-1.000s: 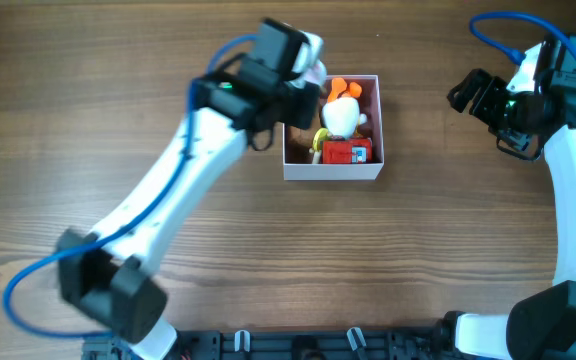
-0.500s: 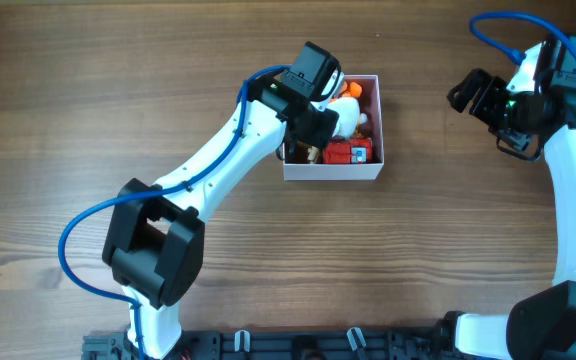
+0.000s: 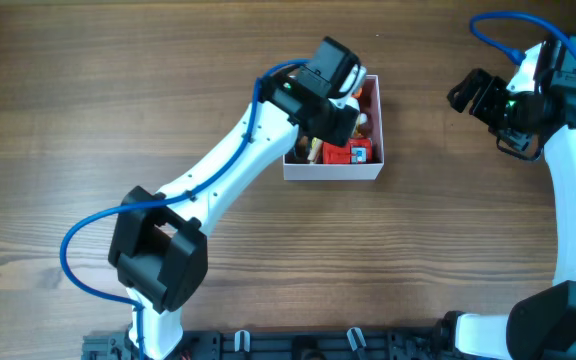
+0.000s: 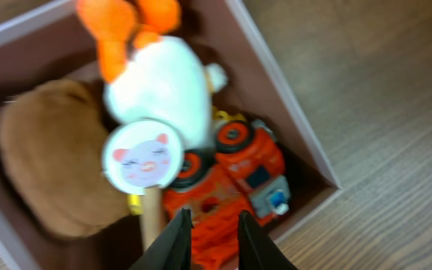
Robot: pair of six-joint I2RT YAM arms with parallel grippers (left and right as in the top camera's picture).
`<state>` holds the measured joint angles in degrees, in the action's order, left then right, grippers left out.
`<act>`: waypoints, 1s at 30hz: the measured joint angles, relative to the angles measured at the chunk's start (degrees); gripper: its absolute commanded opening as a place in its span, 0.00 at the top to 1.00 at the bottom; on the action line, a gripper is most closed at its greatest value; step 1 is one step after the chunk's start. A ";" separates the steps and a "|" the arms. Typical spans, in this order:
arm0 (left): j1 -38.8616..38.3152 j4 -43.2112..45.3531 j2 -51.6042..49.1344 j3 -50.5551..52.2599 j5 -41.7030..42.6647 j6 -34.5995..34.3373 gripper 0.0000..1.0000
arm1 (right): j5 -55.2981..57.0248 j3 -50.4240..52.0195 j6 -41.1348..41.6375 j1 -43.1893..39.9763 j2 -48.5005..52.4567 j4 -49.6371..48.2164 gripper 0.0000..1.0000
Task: Pack container
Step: 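Lower the pig-face rattle into the box and release it, then withdraw the left gripper from the box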
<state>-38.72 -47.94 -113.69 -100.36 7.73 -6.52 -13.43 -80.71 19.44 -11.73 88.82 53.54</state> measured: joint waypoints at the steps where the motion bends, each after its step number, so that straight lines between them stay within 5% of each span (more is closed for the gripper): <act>1: -0.52 0.00 -0.22 0.00 0.15 0.00 0.81 | 0.00 0.00 0.00 0.00 0.00 0.00 0.00; 16: -4.83 -1.95 -7.26 -0.24 -0.02 -0.17 0.77 | 0.00 0.00 0.00 0.00 0.00 0.00 0.00; 23: -4.83 -3.30 -6.69 -1.27 -2.69 -0.11 0.51 | 0.00 0.00 0.00 0.00 0.00 0.00 0.00; 30: -4.22 -8.90 3.21 -4.61 -9.25 -2.08 0.36 | 0.00 0.00 0.00 0.00 0.00 -0.02 0.00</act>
<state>-42.94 -56.84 -110.48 -104.97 -1.52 -8.60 -13.43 -80.71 19.44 -11.73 88.82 53.52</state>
